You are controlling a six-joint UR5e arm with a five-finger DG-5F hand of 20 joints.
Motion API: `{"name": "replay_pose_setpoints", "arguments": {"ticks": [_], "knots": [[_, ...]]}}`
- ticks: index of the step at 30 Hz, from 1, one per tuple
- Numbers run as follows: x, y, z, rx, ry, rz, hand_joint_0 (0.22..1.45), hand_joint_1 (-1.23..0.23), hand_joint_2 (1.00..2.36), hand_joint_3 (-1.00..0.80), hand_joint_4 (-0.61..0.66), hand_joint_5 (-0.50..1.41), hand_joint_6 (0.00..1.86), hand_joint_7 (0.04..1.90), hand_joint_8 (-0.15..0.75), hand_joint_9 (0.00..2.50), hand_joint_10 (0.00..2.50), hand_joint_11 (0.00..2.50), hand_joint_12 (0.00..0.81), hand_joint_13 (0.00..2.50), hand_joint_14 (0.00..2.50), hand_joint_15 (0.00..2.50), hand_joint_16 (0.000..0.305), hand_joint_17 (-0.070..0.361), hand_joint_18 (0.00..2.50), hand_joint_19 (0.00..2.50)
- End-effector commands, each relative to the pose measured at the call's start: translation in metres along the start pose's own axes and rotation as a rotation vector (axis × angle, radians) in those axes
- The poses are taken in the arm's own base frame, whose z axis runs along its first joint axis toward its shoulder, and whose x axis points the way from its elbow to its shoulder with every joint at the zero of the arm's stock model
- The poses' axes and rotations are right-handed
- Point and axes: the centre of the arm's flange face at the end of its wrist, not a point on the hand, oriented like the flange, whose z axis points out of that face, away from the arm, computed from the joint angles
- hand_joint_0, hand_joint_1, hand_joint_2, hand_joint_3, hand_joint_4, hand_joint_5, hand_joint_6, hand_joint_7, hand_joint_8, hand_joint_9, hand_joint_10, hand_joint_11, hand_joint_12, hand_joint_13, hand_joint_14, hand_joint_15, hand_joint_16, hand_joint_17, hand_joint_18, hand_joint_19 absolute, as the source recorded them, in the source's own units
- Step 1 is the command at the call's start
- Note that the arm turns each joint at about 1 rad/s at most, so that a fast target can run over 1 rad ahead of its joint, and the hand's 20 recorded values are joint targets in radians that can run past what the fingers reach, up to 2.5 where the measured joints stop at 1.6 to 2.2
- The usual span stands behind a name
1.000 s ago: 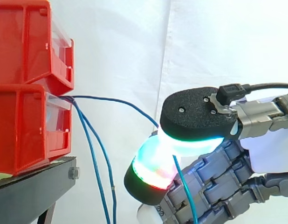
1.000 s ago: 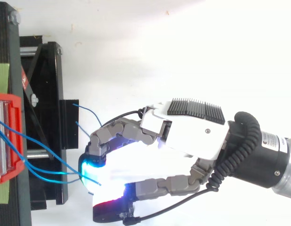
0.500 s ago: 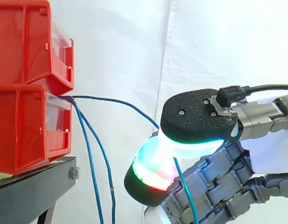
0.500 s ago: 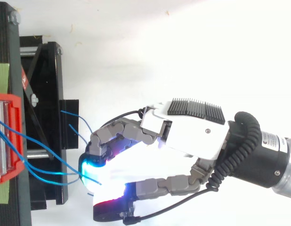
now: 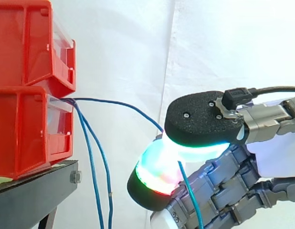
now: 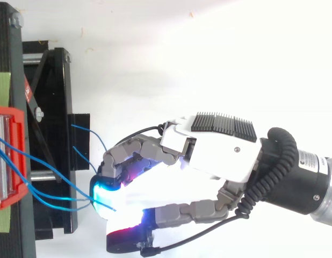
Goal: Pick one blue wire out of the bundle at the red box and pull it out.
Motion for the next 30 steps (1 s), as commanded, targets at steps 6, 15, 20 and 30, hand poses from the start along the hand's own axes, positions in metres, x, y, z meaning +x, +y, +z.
{"name": "replay_pose_setpoints", "arguments": {"ticks": [6,15,20,30], "knots": [[-0.0001,0.0,0.0,0.0,0.0,0.0,0.59,-0.88,1.0,0.05,-0.11,-0.02,0.86,0.92,0.347,0.92,0.0,0.21,0.491,0.7,0.01,0.37,0.064,0.144,0.63,0.27],[-0.0001,0.0,0.0,0.0,0.0,0.0,0.59,-0.88,1.01,0.05,-0.11,-0.02,0.86,0.92,0.349,0.93,0.0,0.21,0.495,0.7,0.01,0.37,0.064,0.144,0.65,0.28],[-0.0001,0.0,0.0,0.0,0.0,0.0,0.59,-0.88,1.01,0.05,-0.11,-0.02,0.86,0.92,0.349,0.93,0.0,0.21,0.497,0.7,0.01,0.36,0.064,0.145,0.65,0.28],[0.0002,-0.0019,-0.0001,0.004,0.001,-0.003,0.59,-0.88,1.01,0.05,-0.11,-0.02,0.86,0.91,0.35,0.93,0.0,0.22,0.496,0.71,0.01,0.36,0.065,0.146,0.65,0.28]]}}
